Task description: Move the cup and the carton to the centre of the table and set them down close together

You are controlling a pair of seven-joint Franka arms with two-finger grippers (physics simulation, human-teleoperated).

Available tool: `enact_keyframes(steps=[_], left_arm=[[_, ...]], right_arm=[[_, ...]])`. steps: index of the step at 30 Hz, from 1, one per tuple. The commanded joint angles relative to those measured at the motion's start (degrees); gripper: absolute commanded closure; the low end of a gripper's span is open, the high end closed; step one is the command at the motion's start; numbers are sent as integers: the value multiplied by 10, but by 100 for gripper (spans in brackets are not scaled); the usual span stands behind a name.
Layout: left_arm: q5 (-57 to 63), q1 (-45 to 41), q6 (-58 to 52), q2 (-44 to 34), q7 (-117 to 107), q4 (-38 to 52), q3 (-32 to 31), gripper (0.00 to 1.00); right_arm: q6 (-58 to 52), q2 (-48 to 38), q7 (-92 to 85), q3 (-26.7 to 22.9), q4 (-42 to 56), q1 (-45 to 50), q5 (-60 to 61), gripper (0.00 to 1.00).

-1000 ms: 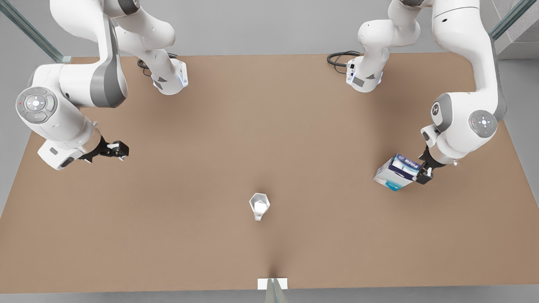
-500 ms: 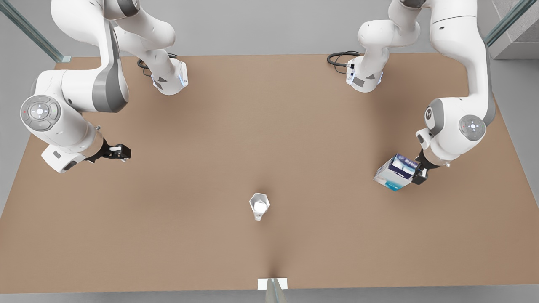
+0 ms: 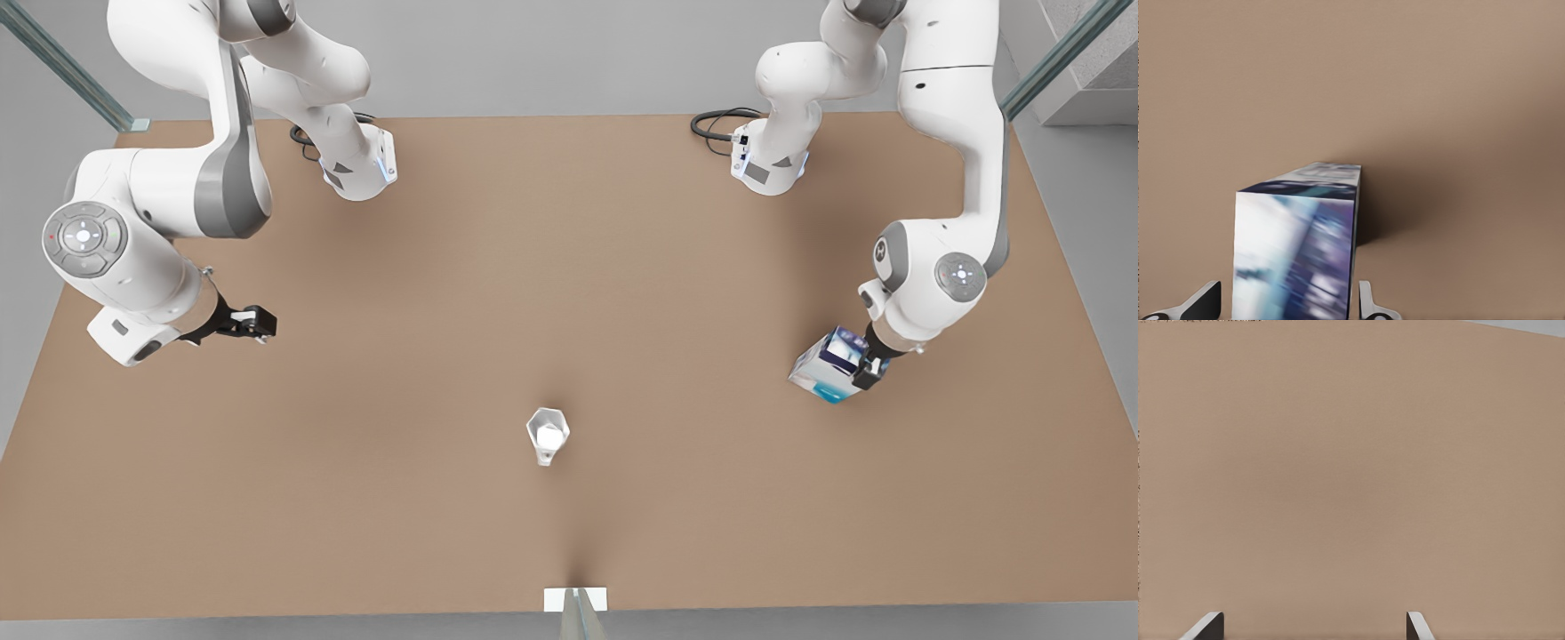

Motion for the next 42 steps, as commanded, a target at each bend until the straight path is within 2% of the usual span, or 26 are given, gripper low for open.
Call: enact_keyframes(steps=[1,2,3,9,13,14,17,22,26,28,29,32,33,38,42], left_arm=[[4,0,0,0,0,0,0,19],[6,0,0,0,0,0,0,49],[6,0,-1,0,-1,0,0,54],[5,-5,-8,-4,-4,4,0,54],[4,-15,-117,-33,-56,63,-3,50],[5,-25,-140,-33,-104,87,-18,50],[4,-30,-213,-33,-280,134,-133,50],[-28,-177,-252,0,-488,199,-135,48],[-52,-260,-258,71,-586,272,-128,48],[-52,-291,-256,130,-627,337,-127,47],[-53,-324,-255,146,-634,355,-92,47],[-139,-478,-245,185,-647,397,61,48],[-153,-506,-246,187,-658,401,81,48],[-160,-539,-244,201,-693,410,83,48],[-110,-549,-247,217,-686,410,87,47]], right_arm=[[0,0,0,0,0,0,0,0],[0,0,0,-1,1,0,0,0],[1,0,0,0,0,0,0,0],[2,1,0,-1,1,0,0,0],[4,1,0,-1,1,0,0,0],[4,1,0,-1,1,0,0,0],[4,1,0,-1,1,-1,0,0],[2,1,0,-1,1,-1,0,0],[3,1,0,-2,1,-1,0,0],[4,1,0,-2,3,-1,0,0],[4,1,0,-2,1,-1,0,0],[4,2,0,-2,1,-1,0,0],[4,2,0,-2,1,-1,0,0],[4,2,0,-2,3,-1,0,0],[4,2,0,-2,1,-1,0,0]])
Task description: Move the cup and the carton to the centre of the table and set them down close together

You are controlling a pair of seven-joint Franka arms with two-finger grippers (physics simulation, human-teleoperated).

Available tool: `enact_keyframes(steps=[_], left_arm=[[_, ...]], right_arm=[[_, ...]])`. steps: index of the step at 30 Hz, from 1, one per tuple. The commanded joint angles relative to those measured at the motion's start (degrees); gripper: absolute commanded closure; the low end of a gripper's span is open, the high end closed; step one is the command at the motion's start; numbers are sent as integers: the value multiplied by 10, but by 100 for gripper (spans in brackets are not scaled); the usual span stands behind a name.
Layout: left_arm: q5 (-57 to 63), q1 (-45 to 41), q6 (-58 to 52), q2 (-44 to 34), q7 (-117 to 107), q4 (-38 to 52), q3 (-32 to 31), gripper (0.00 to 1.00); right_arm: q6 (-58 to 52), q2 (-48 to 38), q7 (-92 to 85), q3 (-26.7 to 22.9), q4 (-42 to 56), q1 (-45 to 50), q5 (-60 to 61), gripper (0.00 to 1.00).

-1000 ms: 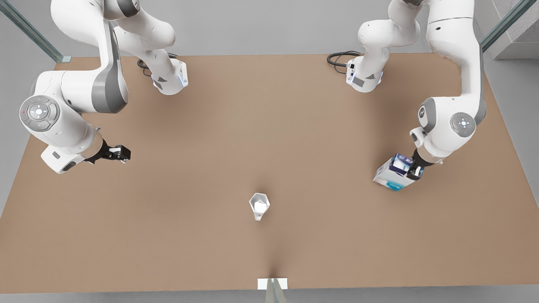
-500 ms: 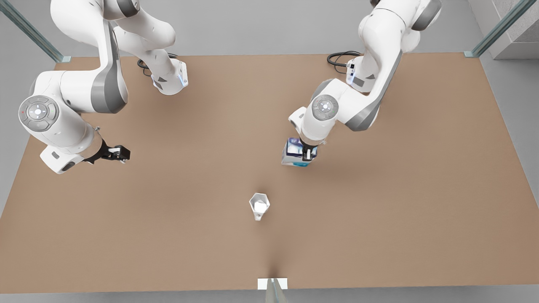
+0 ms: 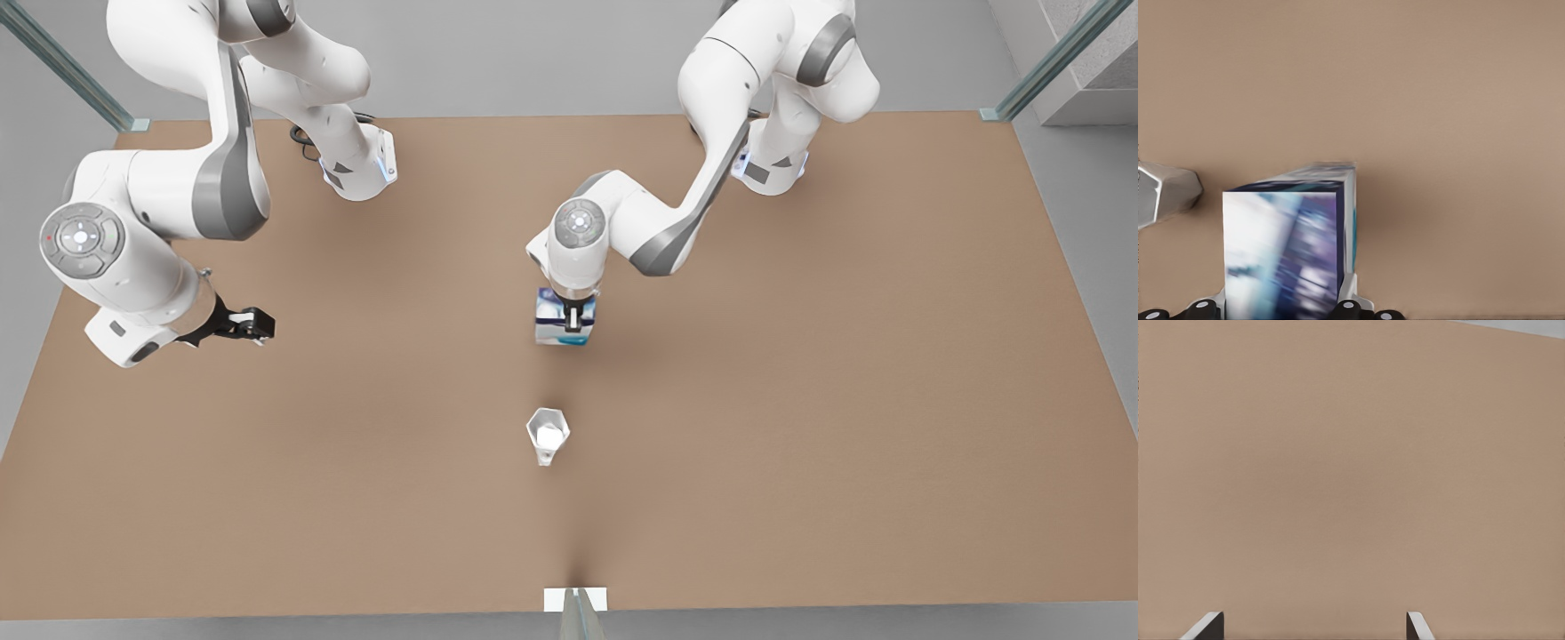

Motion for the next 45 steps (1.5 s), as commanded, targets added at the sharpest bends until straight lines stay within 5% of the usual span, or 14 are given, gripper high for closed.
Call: enact_keyframes(steps=[1,7,8,9,10,19,25,28,33,35,38,40,45], left_arm=[[-3,0,-1,0,1,1,1,47],[-1,-12,25,21,0,1,8,46],[-2,-24,27,26,-1,1,21,39],[-2,-26,33,29,-1,1,21,7],[-2,-26,34,31,-1,1,21,1],[-5,-25,36,35,0,5,22,0],[-58,-3,-54,11,4,99,37,0],[-58,72,-71,-20,-26,99,37,0],[4,199,-170,-61,-554,96,60,0],[6,277,-184,-80,-548,89,77,0],[83,346,-205,-204,-561,-34,77,0],[82,406,-208,-228,-577,-57,25,0],[117,417,-207,-238,-582,-61,-8,0]], right_arm=[[0,0,0,0,2,0,0,0],[-1,-1,0,0,0,0,0,0],[0,0,0,0,2,0,0,0],[0,0,0,0,0,0,0,0],[0,0,0,0,2,0,0,0],[0,5,0,0,4,0,0,0],[0,5,0,0,4,1,0,0],[0,5,0,0,4,0,0,0],[-2,4,0,0,4,0,0,0],[-2,4,0,0,4,0,0,0],[-2,4,0,0,4,0,0,0],[-1,5,0,0,5,0,0,0],[-2,5,0,0,5,0,0,0]])
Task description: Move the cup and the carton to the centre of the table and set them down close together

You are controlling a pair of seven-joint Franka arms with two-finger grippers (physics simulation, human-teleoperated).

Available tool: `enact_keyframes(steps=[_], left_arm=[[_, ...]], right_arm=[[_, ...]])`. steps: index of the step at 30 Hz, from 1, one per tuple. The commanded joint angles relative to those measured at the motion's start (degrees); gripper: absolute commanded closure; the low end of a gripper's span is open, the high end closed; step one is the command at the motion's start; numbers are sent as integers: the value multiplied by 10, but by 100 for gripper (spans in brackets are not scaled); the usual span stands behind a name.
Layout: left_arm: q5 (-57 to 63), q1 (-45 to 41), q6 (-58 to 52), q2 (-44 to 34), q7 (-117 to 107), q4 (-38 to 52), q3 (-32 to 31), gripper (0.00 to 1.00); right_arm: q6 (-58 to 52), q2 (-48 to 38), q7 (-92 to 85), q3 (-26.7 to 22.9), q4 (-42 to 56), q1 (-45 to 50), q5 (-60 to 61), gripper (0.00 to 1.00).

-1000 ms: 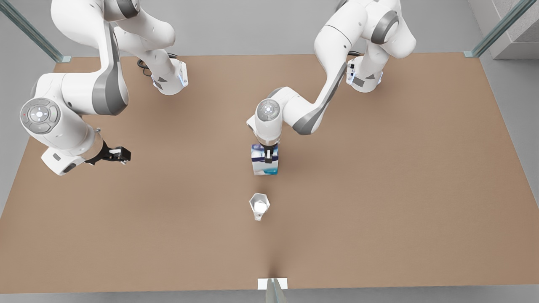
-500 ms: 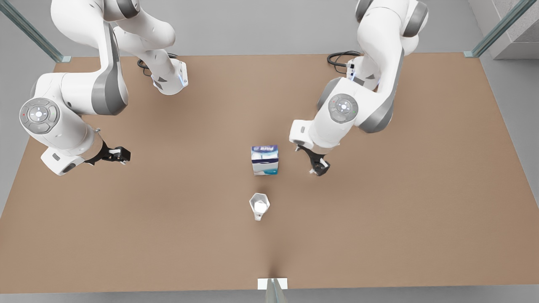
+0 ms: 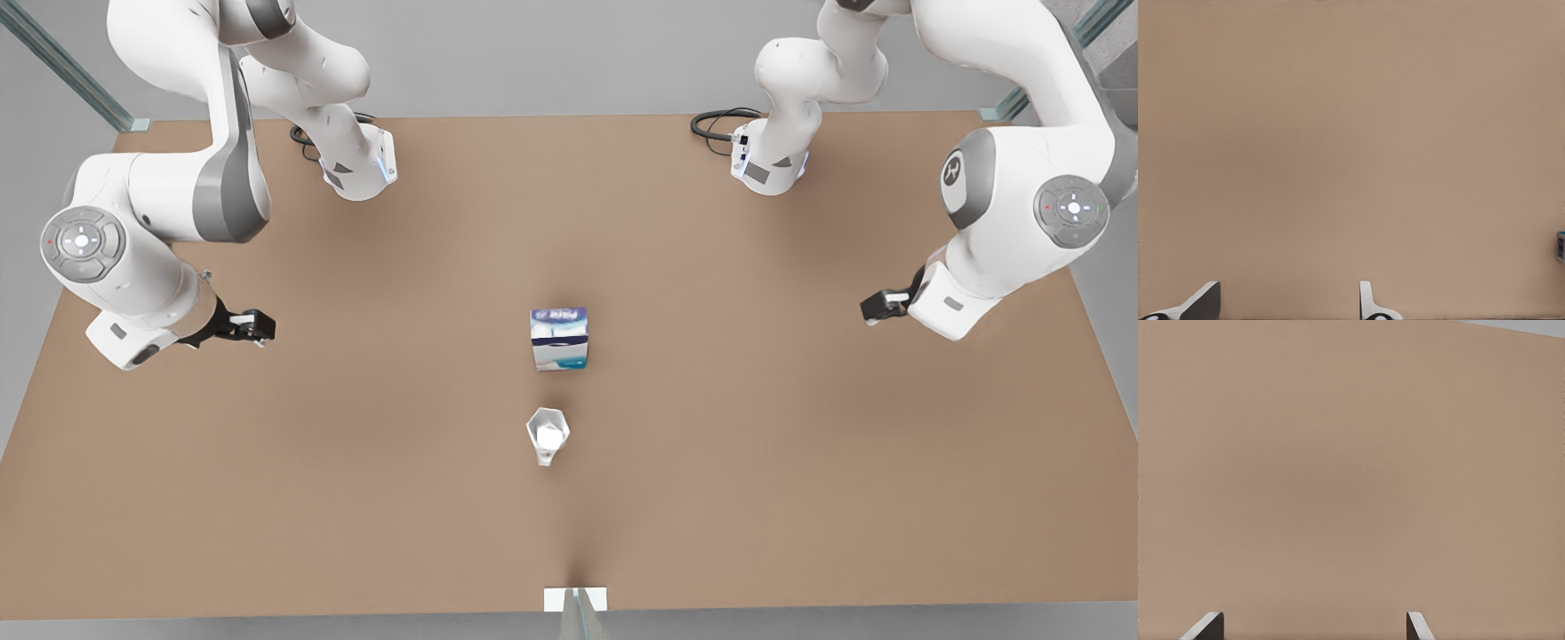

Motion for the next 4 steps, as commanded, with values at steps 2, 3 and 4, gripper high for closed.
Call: enact_keyframes(steps=[2,3,4], left_arm=[[-22,43,-20,-5,23,1,-2,0],[-22,74,-22,-9,19,1,-30,0],[-22,83,-27,-5,20,3,-38,0]], right_arm=[[1,1,0,0,0,0,0,0],[1,1,0,0,-1,0,0,0],[1,1,0,0,0,0,0,0]])
